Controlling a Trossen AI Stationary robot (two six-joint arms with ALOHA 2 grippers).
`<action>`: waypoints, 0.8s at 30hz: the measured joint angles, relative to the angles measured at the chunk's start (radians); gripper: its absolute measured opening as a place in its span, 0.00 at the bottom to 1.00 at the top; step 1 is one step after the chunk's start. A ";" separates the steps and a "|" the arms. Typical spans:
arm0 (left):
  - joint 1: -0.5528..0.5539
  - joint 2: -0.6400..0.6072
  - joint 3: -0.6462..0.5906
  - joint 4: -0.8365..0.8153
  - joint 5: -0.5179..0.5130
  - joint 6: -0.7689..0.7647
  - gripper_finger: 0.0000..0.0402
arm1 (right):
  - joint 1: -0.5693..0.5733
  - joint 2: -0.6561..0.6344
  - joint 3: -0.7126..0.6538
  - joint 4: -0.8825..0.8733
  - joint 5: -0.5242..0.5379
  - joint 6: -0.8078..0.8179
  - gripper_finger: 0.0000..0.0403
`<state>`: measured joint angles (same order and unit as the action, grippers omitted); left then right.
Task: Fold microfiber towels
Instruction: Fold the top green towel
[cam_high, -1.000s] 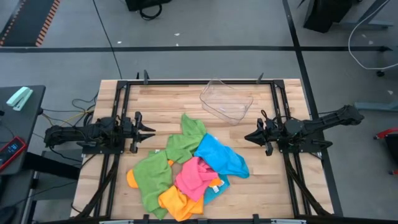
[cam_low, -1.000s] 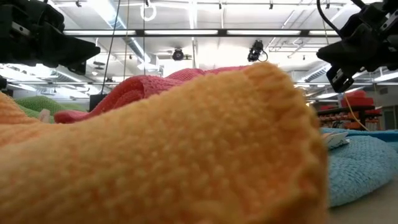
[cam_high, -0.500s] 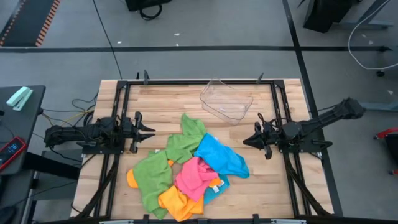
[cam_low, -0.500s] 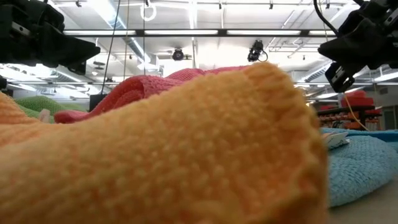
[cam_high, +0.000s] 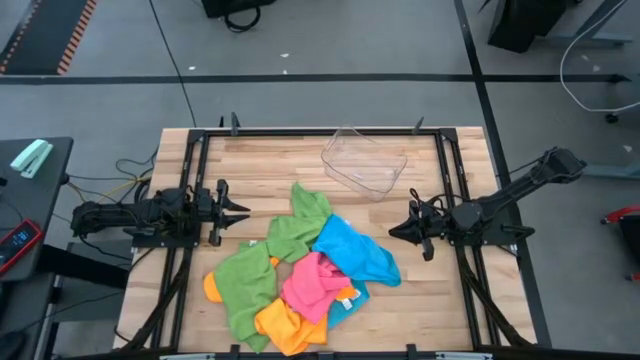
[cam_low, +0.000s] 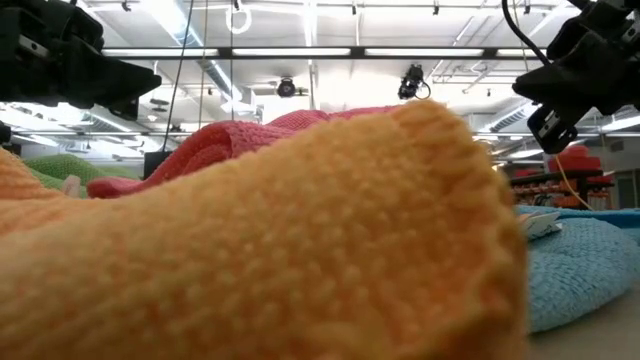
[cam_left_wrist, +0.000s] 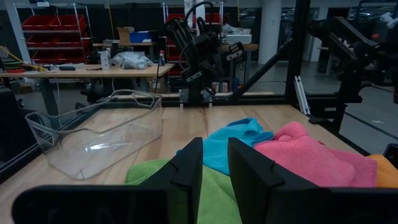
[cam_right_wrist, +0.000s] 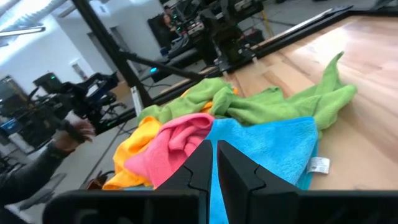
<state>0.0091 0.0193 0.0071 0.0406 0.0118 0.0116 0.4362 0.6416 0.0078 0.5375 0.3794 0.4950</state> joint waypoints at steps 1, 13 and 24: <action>0.000 0.000 0.000 0.000 0.000 0.000 0.20 | 0.006 0.017 0.000 0.017 0.019 0.000 0.08; 0.001 0.000 0.000 0.106 -0.003 -0.002 0.21 | 0.032 0.226 0.015 0.170 0.062 0.073 0.08; -0.004 0.015 0.000 0.098 -0.003 -0.246 0.18 | 0.032 0.466 0.194 0.137 0.032 -0.029 0.08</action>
<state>0.0048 0.0338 0.0067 0.1383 0.0088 -0.2347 0.4683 1.1076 0.2015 0.6745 0.4114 0.4664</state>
